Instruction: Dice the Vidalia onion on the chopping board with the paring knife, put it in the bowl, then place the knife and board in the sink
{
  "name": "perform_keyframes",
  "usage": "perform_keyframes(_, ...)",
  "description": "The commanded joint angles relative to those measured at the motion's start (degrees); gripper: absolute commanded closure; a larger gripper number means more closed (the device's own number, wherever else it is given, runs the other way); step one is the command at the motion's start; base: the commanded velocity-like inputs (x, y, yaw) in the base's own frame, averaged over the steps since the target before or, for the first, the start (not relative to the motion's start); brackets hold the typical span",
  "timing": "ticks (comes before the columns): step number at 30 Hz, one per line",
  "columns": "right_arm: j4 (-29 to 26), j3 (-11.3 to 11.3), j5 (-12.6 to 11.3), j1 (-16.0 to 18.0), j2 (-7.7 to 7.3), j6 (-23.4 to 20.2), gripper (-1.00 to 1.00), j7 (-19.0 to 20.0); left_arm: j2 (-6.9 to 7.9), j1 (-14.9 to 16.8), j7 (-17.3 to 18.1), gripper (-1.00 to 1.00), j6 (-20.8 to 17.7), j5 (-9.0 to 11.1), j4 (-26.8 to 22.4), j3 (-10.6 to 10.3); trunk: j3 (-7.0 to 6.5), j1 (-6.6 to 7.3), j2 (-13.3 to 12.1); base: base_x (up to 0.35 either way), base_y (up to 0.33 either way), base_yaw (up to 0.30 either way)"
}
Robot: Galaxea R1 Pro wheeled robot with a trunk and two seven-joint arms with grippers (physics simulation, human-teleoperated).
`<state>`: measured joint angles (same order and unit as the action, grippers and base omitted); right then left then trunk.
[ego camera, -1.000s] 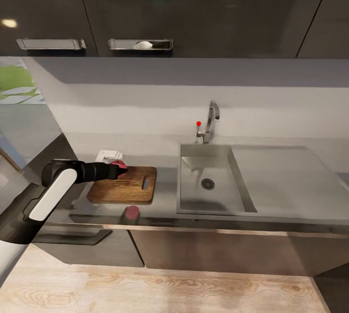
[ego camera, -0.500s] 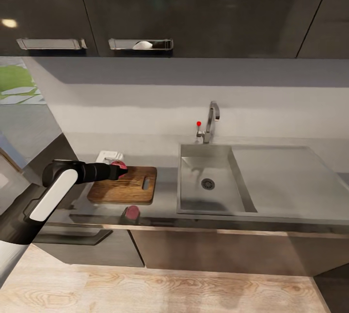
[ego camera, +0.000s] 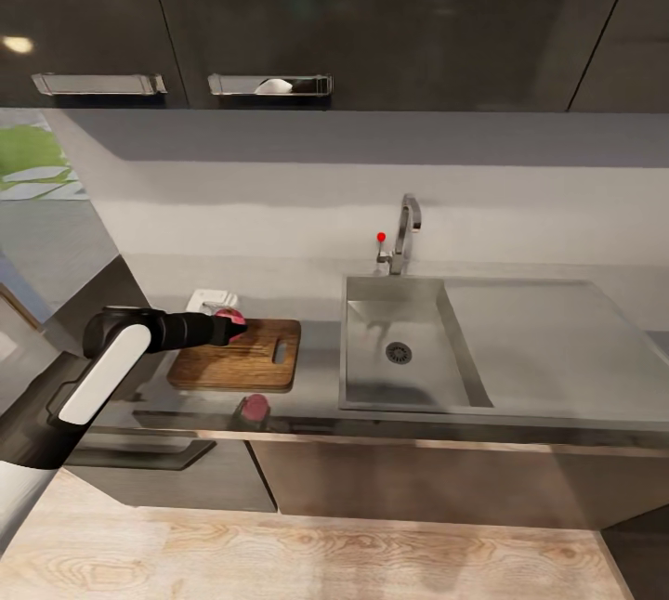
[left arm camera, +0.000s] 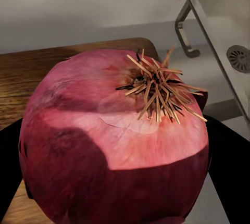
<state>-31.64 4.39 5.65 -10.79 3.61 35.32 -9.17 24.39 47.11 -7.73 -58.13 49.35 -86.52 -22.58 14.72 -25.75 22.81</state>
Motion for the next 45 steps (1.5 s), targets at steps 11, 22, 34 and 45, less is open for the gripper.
perform_keyframes(11,-0.2,0.1,0.6,0.0,-0.01,0.0,-1.0,-0.7,-1.08,0.0,-0.5,1.0,0.0,0.6,2.9,-2.5,0.1,-0.04,0.1,0.0,0.0,0.0)
perform_keyframes(22,-0.2,0.0,0.6,0.0,-0.01,-0.1,-1.0,-0.7,-0.99,-1.1,-0.6,1.0,0.0,0.4,3.2,-2.5,0.1,-0.04,0.1,0.0,0.0,0.0)
perform_keyframes(34,-0.2,0.0,0.6,0.0,-0.01,0.0,-1.0,-0.7,-0.84,-1.1,-0.6,1.0,0.0,0.2,3.6,-2.5,0.1,-0.04,0.1,0.025,0.097,0.0)
perform_keyframes(45,-0.2,0.1,0.6,0.0,-0.01,0.0,-1.0,-0.7,-0.84,-1.1,-0.6,1.0,0.0,0.1,3.7,-2.5,0.1,-0.04,0.1,0.108,-0.007,0.0)
